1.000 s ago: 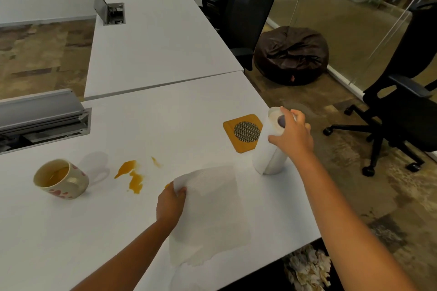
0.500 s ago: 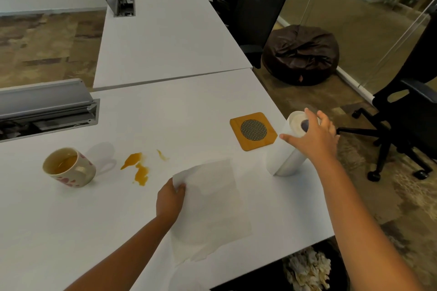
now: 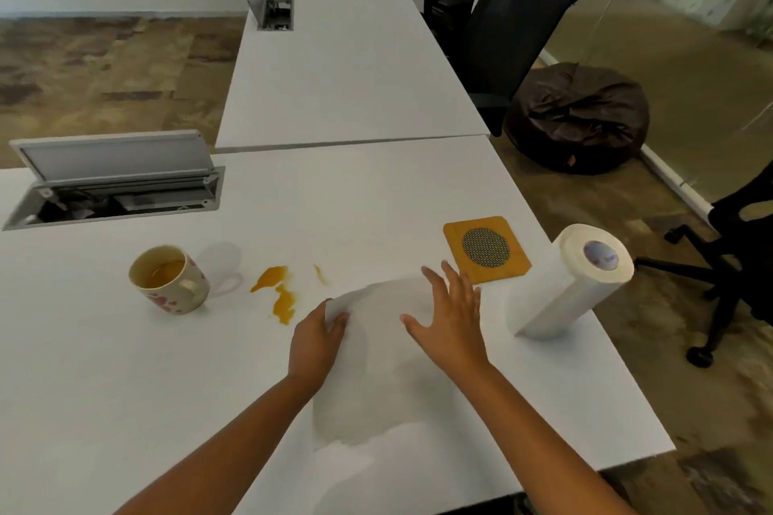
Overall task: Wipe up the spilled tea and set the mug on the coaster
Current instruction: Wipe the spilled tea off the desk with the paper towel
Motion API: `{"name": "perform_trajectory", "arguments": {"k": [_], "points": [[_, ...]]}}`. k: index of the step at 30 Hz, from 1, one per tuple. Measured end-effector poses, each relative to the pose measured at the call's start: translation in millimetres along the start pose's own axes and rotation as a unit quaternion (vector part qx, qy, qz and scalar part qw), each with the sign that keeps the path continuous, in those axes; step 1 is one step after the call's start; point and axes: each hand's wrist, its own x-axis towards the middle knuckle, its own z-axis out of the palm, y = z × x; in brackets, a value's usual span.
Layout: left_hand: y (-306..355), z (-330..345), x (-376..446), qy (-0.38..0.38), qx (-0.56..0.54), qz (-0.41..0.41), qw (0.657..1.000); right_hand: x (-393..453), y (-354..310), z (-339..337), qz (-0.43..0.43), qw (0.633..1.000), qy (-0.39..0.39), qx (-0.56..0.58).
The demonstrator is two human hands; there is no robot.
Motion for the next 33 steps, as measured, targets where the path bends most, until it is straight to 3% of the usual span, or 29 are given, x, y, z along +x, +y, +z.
{"name": "perform_trajectory", "arguments": {"k": [12,20,24,26,28,31,33], "points": [[-40.1,-56.3,26.9,0.048,-0.005,-0.052,0.997,-5.1,-33.7,104.7,-0.006,0.978,-0.207,-0.007],[-70.2,-81.9,45.0,0.049,-0.016,-0.079,0.996,4.3,-52.4,134.5,0.013,0.970,-0.227,-0.090],[-93.1,-85.0,33.0,0.079,0.082,-0.050,0.992,3.3,-56.5,143.9,0.028,0.970,-0.213,-0.114],[-99.9,-84.7,28.5,0.045,0.144,-0.002,0.988,3.5,-56.5,146.6,0.034,0.968,-0.218,-0.120],[-106.5,-81.5,26.7,-0.035,0.216,0.035,0.975,4.3,-56.2,148.5,0.039,0.965,-0.225,-0.128],[-118.7,-73.1,26.2,-0.166,0.340,0.053,0.924,4.4,-55.3,150.1,0.040,0.962,-0.235,-0.135],[-126.4,-67.8,24.5,-0.209,0.381,0.042,0.900,4.3,-54.2,150.3,0.038,0.960,-0.240,-0.141]]}}
